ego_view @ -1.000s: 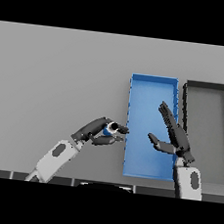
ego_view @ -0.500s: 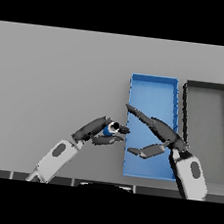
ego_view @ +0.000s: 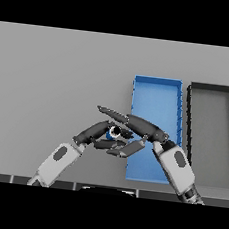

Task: Pick up the blue pipe and place it into the blue bin.

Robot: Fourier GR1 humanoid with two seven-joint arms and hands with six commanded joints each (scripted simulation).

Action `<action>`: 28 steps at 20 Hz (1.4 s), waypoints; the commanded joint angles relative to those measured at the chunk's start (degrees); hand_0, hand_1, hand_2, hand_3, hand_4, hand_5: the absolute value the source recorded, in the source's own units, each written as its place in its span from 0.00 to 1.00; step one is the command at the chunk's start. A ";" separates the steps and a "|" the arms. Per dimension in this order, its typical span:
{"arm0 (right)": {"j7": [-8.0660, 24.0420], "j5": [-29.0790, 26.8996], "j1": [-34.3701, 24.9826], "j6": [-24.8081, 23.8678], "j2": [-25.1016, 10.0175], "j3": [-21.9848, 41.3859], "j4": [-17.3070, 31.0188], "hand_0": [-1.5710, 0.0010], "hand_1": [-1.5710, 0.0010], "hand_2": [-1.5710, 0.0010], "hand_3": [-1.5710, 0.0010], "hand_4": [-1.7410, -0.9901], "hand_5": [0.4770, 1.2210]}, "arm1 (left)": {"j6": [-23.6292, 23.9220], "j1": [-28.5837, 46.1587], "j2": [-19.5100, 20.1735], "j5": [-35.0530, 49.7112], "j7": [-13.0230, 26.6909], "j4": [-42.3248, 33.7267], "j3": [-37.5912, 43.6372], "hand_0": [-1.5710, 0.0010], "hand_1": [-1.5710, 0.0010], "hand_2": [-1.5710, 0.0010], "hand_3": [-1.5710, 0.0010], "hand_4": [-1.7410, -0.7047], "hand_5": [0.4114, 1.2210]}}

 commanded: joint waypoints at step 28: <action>0.99 -2.82 -4.76 4.53 6.48 2.98 5.01 0.01 0.01 0.01 0.01 0.33 0.98 | -5.29 -0.56 2.23 -9.08 -3.24 0.46 1.07 0.76 0.77 0.80 0.78 0.63 0.87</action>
